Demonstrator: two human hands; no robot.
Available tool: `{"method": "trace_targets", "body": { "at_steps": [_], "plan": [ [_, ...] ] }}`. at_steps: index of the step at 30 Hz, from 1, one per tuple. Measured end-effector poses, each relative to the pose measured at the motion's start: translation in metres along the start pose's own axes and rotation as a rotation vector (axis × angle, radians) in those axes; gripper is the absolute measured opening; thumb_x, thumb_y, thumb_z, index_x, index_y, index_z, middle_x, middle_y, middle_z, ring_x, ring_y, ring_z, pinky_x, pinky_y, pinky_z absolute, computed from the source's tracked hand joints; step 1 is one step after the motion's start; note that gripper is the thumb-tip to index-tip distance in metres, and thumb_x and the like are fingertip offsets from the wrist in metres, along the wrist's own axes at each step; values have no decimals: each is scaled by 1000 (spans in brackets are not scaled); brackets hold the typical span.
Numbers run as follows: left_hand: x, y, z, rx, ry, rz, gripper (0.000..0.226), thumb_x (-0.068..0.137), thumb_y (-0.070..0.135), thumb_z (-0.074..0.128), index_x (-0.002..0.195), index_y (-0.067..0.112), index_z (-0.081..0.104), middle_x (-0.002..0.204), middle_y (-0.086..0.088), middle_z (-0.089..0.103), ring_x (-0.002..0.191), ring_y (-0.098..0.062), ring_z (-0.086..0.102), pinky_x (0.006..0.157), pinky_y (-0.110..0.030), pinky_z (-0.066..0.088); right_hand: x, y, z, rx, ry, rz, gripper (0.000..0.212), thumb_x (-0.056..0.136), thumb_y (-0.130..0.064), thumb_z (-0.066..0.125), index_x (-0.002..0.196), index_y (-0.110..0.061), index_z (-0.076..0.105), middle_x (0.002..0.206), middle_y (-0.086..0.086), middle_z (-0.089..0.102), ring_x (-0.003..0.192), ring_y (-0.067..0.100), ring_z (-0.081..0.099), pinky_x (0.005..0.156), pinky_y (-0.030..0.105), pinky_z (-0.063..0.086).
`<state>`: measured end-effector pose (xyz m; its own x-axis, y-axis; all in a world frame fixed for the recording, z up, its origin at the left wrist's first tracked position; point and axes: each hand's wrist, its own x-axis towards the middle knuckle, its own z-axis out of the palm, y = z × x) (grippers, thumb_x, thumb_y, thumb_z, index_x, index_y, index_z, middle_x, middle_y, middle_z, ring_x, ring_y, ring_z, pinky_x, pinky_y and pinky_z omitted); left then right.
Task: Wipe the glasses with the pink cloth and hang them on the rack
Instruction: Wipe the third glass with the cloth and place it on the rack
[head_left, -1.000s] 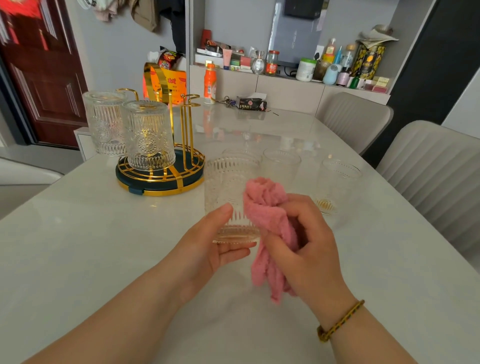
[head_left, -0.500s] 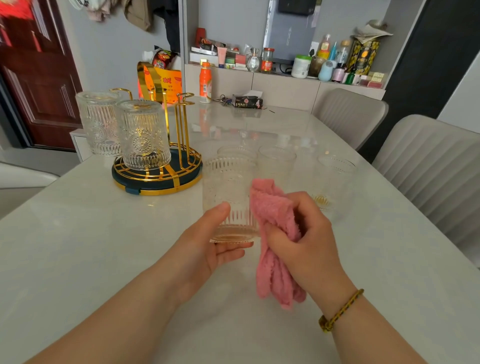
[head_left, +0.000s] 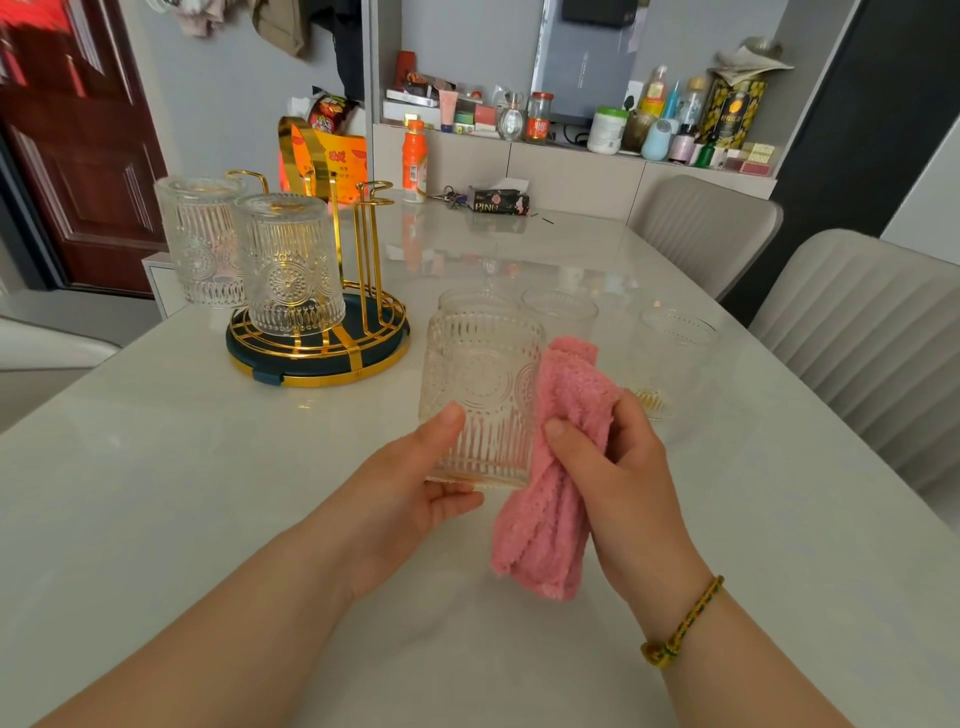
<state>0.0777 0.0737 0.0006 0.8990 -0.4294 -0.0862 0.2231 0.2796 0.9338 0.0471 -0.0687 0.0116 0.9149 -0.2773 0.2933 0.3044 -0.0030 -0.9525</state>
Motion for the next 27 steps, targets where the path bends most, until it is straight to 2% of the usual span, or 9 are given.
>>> {"method": "trace_targets", "body": {
  "at_steps": [4,7,9,11,14,19,22,25,27],
  "plan": [
    [2,0,-1,117,126,114,54,49,51,55,94,21,57,94,-4,69,88,-16,66,78,-26,52,-1,1,0,-33,54,-75,21,78,-6,65,74,-20,50,57,-12,55,56,1,49,53,13,43],
    [6,-3,0,113,154,102,49,67,49,53,105,18,53,100,-7,67,92,-17,66,83,-29,52,-4,0,2,-113,53,-135,27,79,-1,62,74,-23,46,57,-12,56,50,-5,47,50,6,39],
    [8,-4,0,121,141,93,52,77,45,58,118,14,49,105,-5,66,97,-17,65,88,-33,50,-6,1,5,-183,-12,-147,29,80,-4,63,78,-25,45,63,-10,56,55,-6,50,54,6,40],
    [9,-7,-4,238,102,132,79,58,51,72,124,15,47,111,-2,66,99,-14,65,88,-31,52,-8,6,8,-222,-97,-163,27,76,-14,64,83,-30,44,77,-5,57,65,-2,54,61,8,43],
    [10,-8,-7,352,118,190,98,38,54,70,125,18,47,112,4,67,98,-6,65,82,-23,53,-10,7,10,-270,-129,-221,26,71,-19,58,86,-34,44,93,1,57,77,5,56,68,10,45],
    [10,-12,-6,192,-39,134,107,28,62,81,122,18,52,112,-2,69,102,-18,65,90,-36,53,-5,3,2,-305,14,-296,25,82,-11,56,79,-32,42,75,-15,50,66,-9,51,59,3,37],
    [9,-13,-4,59,-95,91,96,27,55,84,110,16,58,98,-4,73,89,-17,70,75,-26,57,-3,5,1,-323,19,-197,27,87,-10,55,74,-28,38,70,-12,47,62,-9,49,56,4,37],
    [10,-11,-6,-69,-68,86,57,46,37,72,98,17,62,85,-3,74,74,-14,70,63,-22,56,-10,7,7,-378,-47,-281,16,80,-18,56,76,-27,43,74,-9,49,65,2,50,57,8,39],
    [11,-10,-7,-73,-58,71,44,59,31,65,99,14,61,82,-3,73,71,-13,70,61,-21,56,-13,5,12,-438,-92,-383,11,71,-25,52,80,-28,45,89,-15,53,78,-1,52,66,7,40]
  ]
}}
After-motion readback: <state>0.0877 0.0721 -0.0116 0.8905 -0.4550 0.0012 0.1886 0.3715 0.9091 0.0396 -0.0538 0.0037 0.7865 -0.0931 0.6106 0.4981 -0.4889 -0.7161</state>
